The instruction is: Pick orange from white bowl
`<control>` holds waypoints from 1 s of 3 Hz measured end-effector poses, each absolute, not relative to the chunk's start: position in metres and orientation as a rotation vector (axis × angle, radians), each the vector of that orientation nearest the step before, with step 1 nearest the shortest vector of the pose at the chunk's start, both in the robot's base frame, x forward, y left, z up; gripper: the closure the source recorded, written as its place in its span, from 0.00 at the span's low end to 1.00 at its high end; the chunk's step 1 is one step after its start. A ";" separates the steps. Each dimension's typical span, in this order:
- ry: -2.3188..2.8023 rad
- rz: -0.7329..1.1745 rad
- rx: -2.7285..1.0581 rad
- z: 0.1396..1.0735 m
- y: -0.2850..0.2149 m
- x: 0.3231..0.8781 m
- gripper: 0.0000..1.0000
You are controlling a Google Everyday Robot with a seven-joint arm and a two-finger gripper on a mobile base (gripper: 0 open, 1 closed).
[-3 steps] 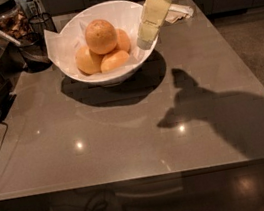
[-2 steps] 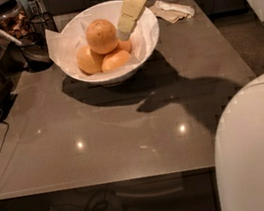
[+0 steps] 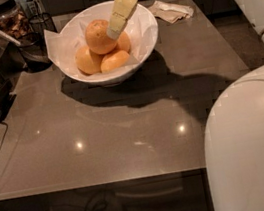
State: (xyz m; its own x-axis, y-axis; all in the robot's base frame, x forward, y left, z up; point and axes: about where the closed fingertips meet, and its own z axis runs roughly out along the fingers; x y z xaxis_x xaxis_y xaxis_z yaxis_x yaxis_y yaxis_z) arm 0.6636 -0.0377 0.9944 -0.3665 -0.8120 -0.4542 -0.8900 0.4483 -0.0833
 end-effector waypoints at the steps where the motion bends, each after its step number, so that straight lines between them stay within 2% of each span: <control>1: 2.247 0.264 -1.480 0.988 -0.018 0.672 0.00; 3: 2.213 0.267 -1.563 0.975 0.011 0.679 0.00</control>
Offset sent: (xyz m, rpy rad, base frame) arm 0.0087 0.0453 -0.0195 -0.0400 0.0549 0.1271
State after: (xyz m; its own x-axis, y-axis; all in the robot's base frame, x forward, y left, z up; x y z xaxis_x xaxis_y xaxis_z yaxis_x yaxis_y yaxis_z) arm 0.6789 0.0109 0.9753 -0.2832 -0.8529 -0.4386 -0.9328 0.3512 -0.0808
